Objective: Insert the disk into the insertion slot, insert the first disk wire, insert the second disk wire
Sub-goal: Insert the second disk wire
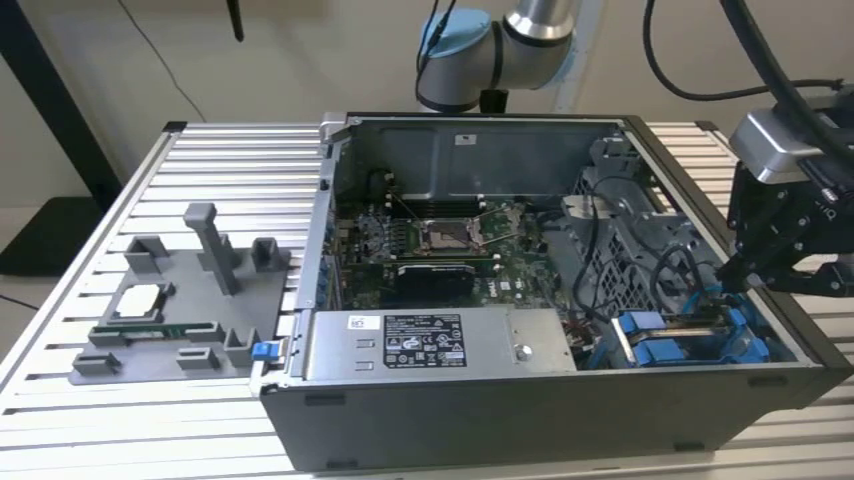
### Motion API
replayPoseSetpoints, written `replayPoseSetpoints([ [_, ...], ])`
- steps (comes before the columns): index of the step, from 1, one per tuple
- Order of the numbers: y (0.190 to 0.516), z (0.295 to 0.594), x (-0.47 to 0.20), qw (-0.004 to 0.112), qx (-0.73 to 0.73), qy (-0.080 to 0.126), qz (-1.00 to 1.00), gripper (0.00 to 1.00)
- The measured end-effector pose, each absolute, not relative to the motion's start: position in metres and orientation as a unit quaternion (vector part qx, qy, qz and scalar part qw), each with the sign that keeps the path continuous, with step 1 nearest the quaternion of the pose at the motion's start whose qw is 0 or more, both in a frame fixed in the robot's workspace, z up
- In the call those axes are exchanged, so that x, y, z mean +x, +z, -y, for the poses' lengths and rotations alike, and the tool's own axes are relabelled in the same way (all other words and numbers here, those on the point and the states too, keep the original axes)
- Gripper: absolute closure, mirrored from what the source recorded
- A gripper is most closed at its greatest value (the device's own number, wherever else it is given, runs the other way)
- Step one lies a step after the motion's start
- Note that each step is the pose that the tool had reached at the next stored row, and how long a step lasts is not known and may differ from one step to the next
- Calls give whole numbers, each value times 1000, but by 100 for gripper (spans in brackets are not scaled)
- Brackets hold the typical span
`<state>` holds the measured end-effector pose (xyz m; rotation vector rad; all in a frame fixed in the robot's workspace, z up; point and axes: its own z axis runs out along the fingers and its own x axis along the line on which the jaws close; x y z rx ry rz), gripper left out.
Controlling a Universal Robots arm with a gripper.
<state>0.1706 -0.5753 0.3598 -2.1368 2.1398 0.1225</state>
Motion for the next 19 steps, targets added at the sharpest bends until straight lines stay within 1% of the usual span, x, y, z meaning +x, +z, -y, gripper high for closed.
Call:
replayPoseSetpoints([
  [6,367,579,169,66,-704,49,-705,100],
  [13,384,579,154,69,-704,53,-705,100],
  [19,392,579,137,71,-703,58,-705,100],
])
